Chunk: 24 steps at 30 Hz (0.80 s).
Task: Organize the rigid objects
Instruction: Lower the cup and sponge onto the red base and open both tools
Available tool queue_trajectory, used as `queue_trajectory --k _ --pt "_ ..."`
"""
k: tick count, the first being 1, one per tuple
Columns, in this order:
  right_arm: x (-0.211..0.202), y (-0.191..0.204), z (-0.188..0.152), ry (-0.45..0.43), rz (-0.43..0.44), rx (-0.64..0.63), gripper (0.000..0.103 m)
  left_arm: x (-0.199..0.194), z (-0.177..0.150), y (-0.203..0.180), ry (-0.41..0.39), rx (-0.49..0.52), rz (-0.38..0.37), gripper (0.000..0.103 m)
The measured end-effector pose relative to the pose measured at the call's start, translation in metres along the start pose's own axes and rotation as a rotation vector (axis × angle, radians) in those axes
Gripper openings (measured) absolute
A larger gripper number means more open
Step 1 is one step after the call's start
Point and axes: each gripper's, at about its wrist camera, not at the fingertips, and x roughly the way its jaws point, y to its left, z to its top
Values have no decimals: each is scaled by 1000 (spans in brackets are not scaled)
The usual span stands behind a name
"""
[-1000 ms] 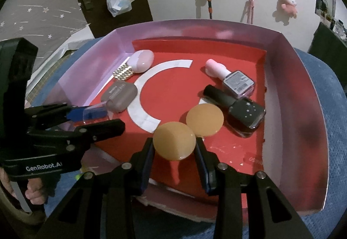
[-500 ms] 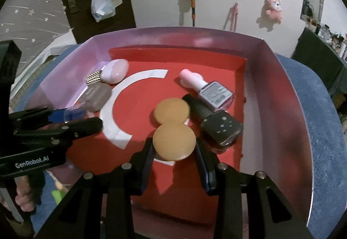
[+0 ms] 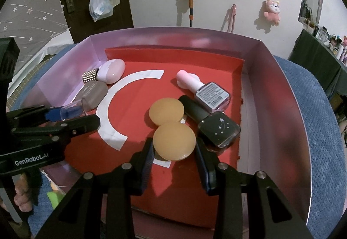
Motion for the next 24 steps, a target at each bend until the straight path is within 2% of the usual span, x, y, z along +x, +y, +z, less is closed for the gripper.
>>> queue_trajectory --k 7,9,15,17,24 --pt "0 2 1 -2 2 4 41 0 0 2 -4 -6 10 58" --pt "-1 2 1 -2 11 6 46 0 0 3 -4 -4 11 58" --pt "-5 5 0 -11 17 7 52 -5 0 2 -29 11 19 63" --pt "-7 6 -1 -19 20 8 56 -10 0 0 -52 19 37 71" --pt "-21 8 -5 -45 28 15 63 -21 -3 -5 -82 36 46 71"
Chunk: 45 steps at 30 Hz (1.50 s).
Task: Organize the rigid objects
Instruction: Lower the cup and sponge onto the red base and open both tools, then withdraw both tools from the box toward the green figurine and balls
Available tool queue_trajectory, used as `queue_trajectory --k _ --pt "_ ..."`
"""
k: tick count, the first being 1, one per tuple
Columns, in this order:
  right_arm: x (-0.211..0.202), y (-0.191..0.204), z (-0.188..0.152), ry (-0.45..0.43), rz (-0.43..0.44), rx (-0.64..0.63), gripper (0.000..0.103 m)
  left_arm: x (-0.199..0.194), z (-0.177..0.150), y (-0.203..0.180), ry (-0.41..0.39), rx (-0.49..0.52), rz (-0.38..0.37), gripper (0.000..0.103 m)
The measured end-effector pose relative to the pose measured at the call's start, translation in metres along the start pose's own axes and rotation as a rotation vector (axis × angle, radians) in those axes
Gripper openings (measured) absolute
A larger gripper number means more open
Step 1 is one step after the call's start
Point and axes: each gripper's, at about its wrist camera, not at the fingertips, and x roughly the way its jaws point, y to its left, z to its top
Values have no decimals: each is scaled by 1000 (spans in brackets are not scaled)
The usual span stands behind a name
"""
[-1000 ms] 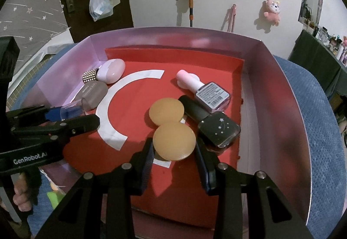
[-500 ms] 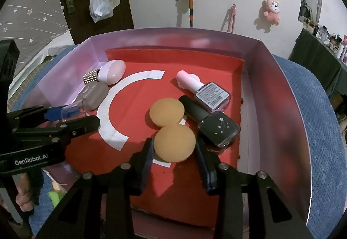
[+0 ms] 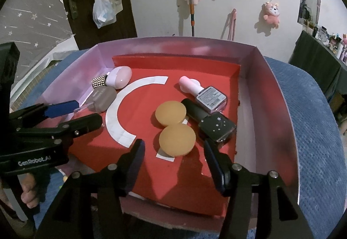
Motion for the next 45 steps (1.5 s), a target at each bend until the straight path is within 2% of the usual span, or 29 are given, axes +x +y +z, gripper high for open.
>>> queue_trajectory --k 3,8,14,22,24,30,34,37,43,45 --pt "-9 1 -1 -16 15 2 72 -5 -1 -1 -8 1 -2 71" --pt "-27 3 -4 -55 38 5 79 -15 -4 -3 -25 0 -14 73" --pt "-42 2 -7 -88 64 23 86 -26 -9 -7 -34 15 1 74" --pt "-58 3 -15 -124 70 30 94 -40 -15 -7 -45 5 -17 74" --pt "-62 4 -16 -133 72 29 98 -43 -16 -9 -53 9 -8 74" --pt "-71 7 -21 -154 78 25 103 -51 -21 -11 -62 13 -11 75" --pt "-75 9 -24 -161 81 19 103 -55 -25 -12 -59 13 -5 75" --pt "-79 10 -26 -166 86 18 103 -55 -27 -13 -36 11 12 80" --pt "-83 11 -31 -174 91 18 103 -61 -33 -12 -43 -1 4 81" --pt "-84 12 -32 -175 90 17 103 -63 -35 -11 -47 -7 -3 88"
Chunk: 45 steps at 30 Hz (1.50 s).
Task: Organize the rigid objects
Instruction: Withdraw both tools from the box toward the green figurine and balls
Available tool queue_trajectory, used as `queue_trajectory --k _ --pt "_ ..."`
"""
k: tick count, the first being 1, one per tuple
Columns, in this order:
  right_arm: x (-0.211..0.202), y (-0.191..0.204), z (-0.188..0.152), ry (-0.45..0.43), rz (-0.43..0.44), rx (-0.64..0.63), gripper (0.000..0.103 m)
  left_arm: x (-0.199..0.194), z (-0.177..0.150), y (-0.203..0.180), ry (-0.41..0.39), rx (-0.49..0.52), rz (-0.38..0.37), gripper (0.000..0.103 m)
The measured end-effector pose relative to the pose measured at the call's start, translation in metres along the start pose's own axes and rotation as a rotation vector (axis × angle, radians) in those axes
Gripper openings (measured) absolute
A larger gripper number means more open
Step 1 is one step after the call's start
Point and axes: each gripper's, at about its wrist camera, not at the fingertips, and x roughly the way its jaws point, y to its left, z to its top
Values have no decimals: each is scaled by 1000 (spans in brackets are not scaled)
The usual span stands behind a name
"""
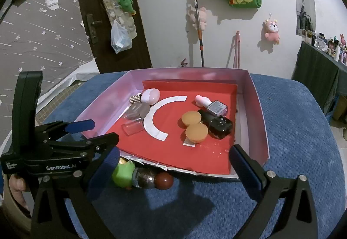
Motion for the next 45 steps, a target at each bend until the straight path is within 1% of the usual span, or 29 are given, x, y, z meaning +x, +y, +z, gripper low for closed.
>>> queue_trajectory --k 1,2,6,9,12,18,24,28,30,40,45 --pt "-1 0 -1 0 1 0 103 -2 -1 0 -4 -1 -3 95" --pt "-1 0 -1 0 1 -1 103 -4 -2 0 -11 -1 -3 98" --pt "-4 2 -4 -2 6 2 103 -10 -5 -3 -28 12 11 98" --pt "-7 3 -6 -4 8 -1 103 -14 -7 -4 -37 12 5 98" --pt "-10 4 -9 -8 9 -3 103 -18 -9 -4 -48 5 -2 103" --pt "-14 6 -13 -12 11 -6 103 -27 -17 -3 -70 -4 -1 103" --pt "-15 7 -20 -8 19 -2 103 -31 -26 -6 -78 10 18 103" --pt "-14 8 -26 2 24 -4 103 -32 -32 -5 -89 -4 -3 103" --pt "-13 9 -29 8 28 -2 103 -32 -34 -4 -91 -7 2 103" --pt "-10 8 -42 35 29 8 103 -29 -47 -6 -68 5 -17 103" --pt "-8 6 -44 42 15 14 103 -24 -49 -10 -38 16 -30 103"
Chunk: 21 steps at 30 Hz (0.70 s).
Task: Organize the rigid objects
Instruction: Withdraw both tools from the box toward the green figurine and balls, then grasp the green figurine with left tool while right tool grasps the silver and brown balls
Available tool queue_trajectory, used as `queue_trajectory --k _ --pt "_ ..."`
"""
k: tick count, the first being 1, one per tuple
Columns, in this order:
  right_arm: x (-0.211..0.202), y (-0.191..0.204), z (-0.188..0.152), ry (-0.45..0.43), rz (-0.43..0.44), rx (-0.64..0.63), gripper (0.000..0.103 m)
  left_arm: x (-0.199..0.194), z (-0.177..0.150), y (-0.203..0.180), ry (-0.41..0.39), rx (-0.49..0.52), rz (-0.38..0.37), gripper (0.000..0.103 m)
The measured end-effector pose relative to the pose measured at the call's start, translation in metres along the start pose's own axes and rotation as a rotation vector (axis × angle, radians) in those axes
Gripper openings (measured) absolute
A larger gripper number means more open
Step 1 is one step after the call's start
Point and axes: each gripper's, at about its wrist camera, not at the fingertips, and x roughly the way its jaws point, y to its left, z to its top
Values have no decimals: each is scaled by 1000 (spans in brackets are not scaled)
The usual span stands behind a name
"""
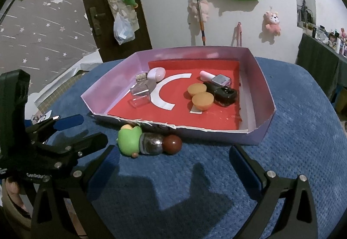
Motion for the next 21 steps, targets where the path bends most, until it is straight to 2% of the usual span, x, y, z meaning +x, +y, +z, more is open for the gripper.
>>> queue_trajectory --k 11,21 --pt "8 -13 -2 25 -28 27 103 16 0 -6 54 4 -18 103" --pt "17 -28 -4 47 -44 63 103 41 -1 -12 98 15 21 103"
